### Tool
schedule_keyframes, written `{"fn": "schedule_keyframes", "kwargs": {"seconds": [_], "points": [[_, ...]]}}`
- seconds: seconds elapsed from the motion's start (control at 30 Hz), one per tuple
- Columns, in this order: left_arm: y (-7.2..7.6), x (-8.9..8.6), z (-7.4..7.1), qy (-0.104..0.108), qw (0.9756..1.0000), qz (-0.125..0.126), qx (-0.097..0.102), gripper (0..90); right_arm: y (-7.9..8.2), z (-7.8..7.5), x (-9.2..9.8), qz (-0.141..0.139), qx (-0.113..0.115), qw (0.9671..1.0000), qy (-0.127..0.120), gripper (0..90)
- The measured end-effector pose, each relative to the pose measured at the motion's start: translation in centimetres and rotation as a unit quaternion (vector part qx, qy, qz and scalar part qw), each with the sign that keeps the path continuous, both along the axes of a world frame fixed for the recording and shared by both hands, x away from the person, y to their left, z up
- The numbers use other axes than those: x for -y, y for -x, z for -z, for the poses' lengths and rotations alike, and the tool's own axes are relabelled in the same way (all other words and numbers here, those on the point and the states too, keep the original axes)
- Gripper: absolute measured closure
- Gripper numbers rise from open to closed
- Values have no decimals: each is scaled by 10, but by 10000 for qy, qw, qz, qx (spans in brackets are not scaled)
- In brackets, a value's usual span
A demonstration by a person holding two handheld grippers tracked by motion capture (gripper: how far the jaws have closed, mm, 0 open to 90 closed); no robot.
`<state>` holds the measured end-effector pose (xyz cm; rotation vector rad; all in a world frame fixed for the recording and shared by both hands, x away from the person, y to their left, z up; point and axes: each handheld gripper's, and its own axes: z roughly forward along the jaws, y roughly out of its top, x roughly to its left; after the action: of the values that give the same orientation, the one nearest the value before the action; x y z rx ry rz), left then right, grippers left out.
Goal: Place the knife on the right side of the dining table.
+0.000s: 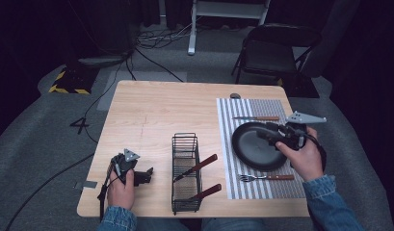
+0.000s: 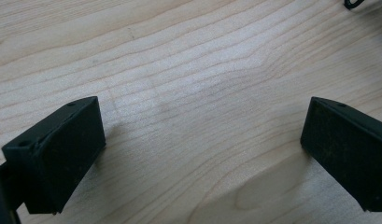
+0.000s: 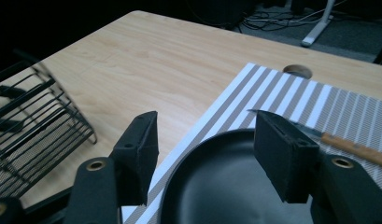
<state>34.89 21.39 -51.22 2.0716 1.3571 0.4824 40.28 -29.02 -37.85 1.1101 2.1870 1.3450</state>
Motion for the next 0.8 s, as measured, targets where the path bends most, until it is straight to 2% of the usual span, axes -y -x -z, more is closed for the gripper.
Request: {"fn": "schedule_keyframes", "kwargs": {"seconds": [0.1,0.2,0.23,0.37,0.53,0.6,0.63,0.67,0.7,0.73,0.77,0.8], "points": [[0,0,0,1,10000,3,3,1,15,13,-8,-184,-50,9998,-24,408],[0,0,0,2,10000,5,1,1,23,20,-13,-281,-49,9996,23,408],[0,0,0,3,10000,4,2,1,30,27,-19,-396,-5,9992,74,408],[0,0,0,4,10000,6,2,0,45,41,-35,-658,29,9978,73,408],[0,0,0,2,10000,8,1,0,61,67,-60,-1143,-66,9932,198,407],[0,0,0,4,10000,6,3,1,63,71,-64,-1190,-73,9926,230,407],[0,0,0,3,10000,6,2,0,67,81,-71,-1329,-105,9907,263,407],[0,0,0,3,10000,6,2,0,67,81,-71,-1329,-105,9907,263,407],[0,0,0,7,10000,3,4,0,70,89,-78,-1484,-123,9885,278,407],[0,0,0,4,10000,7,3,0,70,89,-78,-1484,-123,9885,278,407],[0,0,0,8,10000,2,5,0,71,96,-84,-1625,-142,9862,299,406],[0,0,0,8,10000,2,5,0,71,96,-84,-1625,-142,9862,299,406]]}}
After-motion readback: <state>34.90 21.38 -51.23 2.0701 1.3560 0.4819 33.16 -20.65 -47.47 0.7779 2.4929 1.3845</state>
